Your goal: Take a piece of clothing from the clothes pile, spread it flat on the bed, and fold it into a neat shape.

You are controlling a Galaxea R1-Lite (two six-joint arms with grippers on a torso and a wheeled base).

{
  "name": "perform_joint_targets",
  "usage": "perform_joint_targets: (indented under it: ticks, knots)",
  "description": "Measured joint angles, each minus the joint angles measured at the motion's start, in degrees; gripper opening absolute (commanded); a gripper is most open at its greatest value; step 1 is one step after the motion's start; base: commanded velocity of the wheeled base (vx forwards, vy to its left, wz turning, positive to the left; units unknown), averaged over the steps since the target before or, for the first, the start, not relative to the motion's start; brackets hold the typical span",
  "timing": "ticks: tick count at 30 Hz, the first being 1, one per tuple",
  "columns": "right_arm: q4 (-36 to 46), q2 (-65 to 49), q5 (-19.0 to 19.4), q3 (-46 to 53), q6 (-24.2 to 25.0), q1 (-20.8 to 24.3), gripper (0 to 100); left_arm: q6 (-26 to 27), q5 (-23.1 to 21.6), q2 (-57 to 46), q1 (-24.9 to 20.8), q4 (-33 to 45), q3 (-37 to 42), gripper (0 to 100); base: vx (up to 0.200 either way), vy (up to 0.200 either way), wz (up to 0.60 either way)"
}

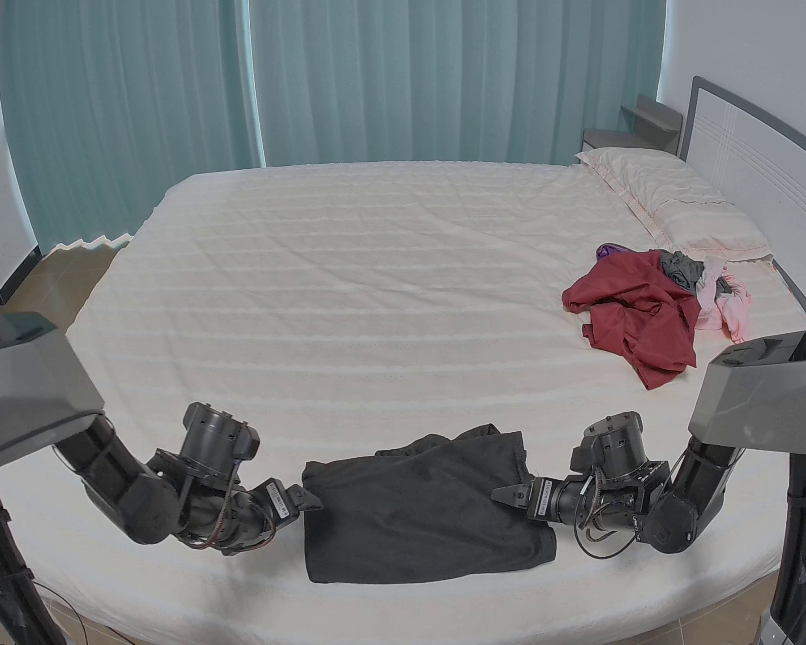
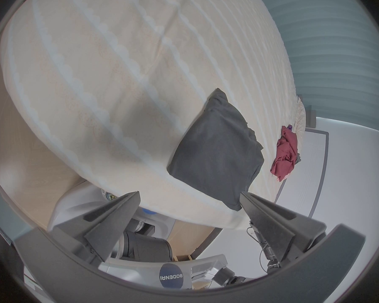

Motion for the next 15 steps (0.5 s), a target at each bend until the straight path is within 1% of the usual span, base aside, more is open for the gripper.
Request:
perform_joint_targets:
  ticks: [4,5,10,15]
  knots:
    - [0.3,1.3,0.6,-1.4,-2.4,-0.1,100,0.3,5.2,5.1,-3.6,-3.7,-3.0,100,0.000,0.000,0.00]
    - [0.4,1.5,0.7,-1.6,-2.8,-0.2,100,0.4,5.7,5.8,-4.3,-4.6,-3.3,100,0.000,0.000,0.00]
    - [1.5,2.8,1.1,-3.1,-4.8,-0.2,100,0.5,7.1,9.8,-7.4,-9.4,-4.5,100,0.000,0.000,0.00]
    - [1.7,3.5,2.7,-4.2,-5.0,-0.1,100,1.2,7.4,12.0,-8.1,-10.3,-5.3,100,0.000,0.000,0.00]
